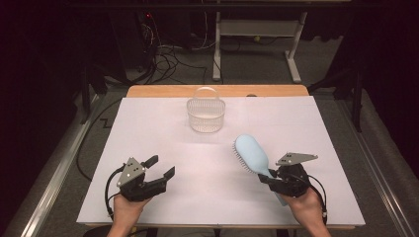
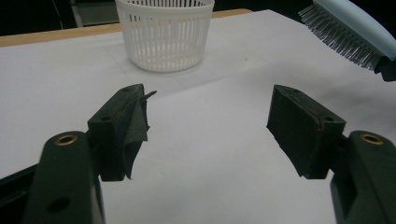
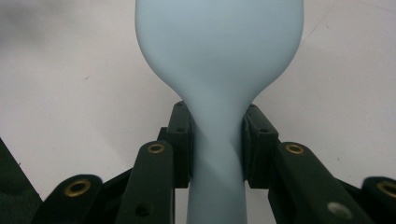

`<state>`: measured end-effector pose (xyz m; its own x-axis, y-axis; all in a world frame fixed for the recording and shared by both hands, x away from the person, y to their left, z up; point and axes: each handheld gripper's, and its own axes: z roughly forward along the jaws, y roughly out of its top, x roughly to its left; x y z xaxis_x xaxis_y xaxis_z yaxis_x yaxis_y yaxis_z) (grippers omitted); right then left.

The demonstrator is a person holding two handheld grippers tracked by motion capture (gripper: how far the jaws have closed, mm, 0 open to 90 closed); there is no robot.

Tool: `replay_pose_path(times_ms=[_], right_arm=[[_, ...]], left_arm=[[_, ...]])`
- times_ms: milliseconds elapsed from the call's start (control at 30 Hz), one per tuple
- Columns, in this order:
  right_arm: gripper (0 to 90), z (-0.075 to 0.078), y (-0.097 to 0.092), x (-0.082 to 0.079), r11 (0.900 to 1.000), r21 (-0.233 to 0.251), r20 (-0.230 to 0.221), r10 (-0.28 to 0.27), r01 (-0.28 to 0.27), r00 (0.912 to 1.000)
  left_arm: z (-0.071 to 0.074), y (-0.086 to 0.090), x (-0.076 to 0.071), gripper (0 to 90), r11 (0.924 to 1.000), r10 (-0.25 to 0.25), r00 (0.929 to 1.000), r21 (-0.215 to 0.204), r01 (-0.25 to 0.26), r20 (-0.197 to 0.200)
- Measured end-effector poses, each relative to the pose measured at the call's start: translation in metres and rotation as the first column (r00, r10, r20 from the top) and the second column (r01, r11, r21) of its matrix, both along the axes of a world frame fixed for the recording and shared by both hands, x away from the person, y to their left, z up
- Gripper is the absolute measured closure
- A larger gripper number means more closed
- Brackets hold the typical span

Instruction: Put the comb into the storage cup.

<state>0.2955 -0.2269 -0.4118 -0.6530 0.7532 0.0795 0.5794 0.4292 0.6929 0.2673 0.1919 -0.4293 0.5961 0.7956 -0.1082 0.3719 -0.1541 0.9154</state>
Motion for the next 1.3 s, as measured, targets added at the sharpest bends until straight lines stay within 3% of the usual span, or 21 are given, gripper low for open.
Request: replay_pose_path(times_ms=[367, 700, 1300], right_arm=[[70.3, 0.0, 0.007, -0.003, 0.9999, 0.003, 0.014, 0.016, -0.016, 0.9998], [70.3, 0.0, 0.01, -0.004, 0.9996, 0.015, 0.02, 0.022, -0.022, 0.9996], [70.3, -0.002, 0.025, -0.007, 0.9976, 0.019, 0.018, 0.066, -0.066, 0.9977]], left_arm=[[0.0, -0.015, 0.002, 30.6, 0.9992, -0.037, 0.9993, -0.012, 0.037, 0.005], [-0.002, -0.031, 0.005, 30.6, 0.9969, -0.079, 0.9969, 0.003, 0.079, -0.003], [-0.006, -0.058, 0.012, 27.0, 0.9848, -0.174, 0.9844, -0.009, 0.173, -0.027]])
